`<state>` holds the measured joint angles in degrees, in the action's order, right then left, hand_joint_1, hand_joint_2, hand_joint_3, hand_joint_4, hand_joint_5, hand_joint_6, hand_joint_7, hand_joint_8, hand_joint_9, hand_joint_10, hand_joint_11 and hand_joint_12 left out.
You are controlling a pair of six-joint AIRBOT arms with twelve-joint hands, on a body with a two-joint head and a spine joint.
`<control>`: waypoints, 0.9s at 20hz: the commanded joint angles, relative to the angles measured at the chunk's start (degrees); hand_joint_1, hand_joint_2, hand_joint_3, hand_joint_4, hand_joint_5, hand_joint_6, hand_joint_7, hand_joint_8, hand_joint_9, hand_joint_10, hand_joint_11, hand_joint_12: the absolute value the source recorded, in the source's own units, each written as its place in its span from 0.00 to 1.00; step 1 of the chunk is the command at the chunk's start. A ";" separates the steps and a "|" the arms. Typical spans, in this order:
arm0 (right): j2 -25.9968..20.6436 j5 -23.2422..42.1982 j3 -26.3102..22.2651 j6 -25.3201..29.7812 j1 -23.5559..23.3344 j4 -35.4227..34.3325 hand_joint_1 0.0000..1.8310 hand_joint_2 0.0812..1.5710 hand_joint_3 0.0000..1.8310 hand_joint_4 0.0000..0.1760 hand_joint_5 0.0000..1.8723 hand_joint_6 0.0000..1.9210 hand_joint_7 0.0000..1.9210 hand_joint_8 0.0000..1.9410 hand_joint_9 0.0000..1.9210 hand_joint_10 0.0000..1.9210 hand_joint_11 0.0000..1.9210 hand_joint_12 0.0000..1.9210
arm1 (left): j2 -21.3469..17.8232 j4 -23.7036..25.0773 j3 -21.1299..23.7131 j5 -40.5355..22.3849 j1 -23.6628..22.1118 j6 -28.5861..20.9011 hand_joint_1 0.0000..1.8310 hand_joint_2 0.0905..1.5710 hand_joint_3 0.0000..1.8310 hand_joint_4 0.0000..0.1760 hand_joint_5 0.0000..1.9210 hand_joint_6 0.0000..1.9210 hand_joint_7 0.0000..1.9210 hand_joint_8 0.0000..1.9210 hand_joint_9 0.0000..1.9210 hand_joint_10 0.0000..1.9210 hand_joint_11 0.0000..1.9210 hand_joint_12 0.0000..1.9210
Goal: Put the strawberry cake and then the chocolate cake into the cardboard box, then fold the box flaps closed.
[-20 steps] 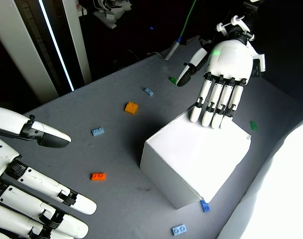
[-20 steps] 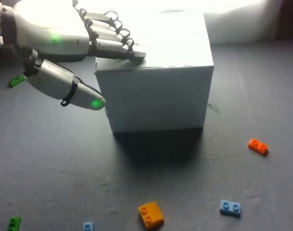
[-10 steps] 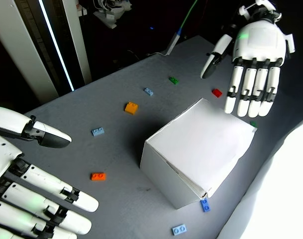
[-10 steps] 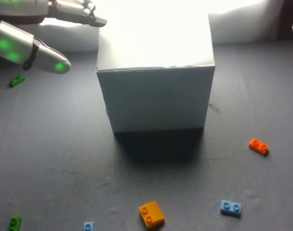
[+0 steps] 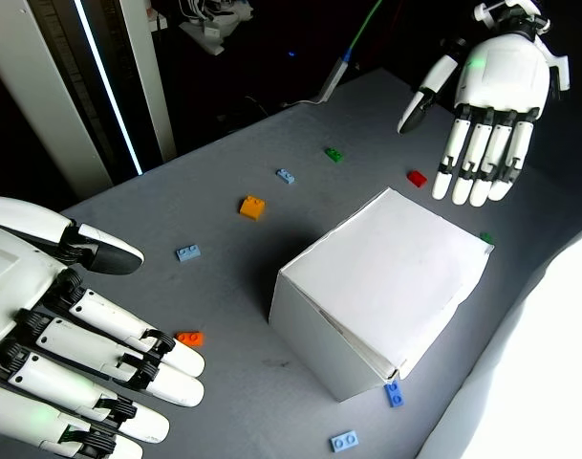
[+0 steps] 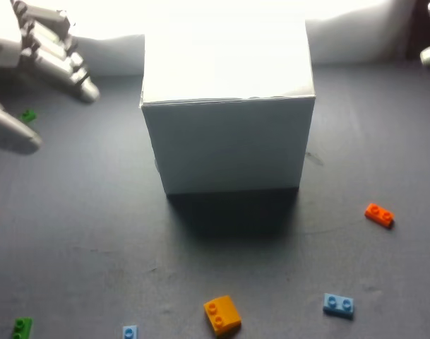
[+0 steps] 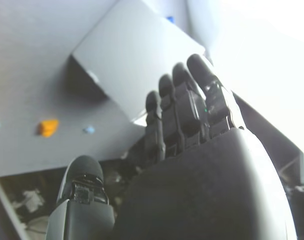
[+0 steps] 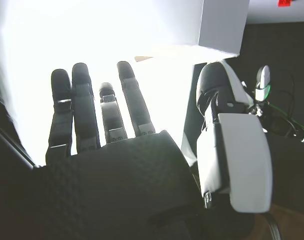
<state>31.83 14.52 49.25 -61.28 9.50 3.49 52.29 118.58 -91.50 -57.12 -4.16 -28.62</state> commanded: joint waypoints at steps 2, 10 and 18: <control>-0.36 6.68 0.12 0.40 -0.27 1.04 0.00 0.77 0.00 0.00 0.53 0.07 0.54 0.05 0.43 0.28 0.11 0.83 | -1.40 -4.15 0.36 -0.17 -1.06 -0.09 0.06 0.82 0.00 0.00 0.45 0.06 0.39 0.31 0.28 0.53 0.11 0.86; 1.45 15.17 0.13 18.82 2.95 26.47 0.01 0.94 0.00 0.00 0.58 0.97 0.65 0.99 0.68 1.00 0.66 1.00 | -3.85 -1.53 0.96 -1.63 -2.13 -3.00 0.13 0.95 0.01 0.00 0.51 0.97 0.62 0.93 0.63 1.00 0.55 1.00; 5.84 29.70 0.35 34.32 3.08 50.39 0.04 0.94 0.00 0.00 0.56 1.00 0.64 1.00 0.68 1.00 0.68 1.00 | -4.26 -1.70 0.63 -2.06 -3.16 -4.05 0.15 0.96 0.00 0.00 0.51 1.00 0.59 0.97 0.61 1.00 0.56 1.00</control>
<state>38.87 38.50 50.06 -23.73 12.78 58.35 48.77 120.60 -90.65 -60.36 -6.81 -32.88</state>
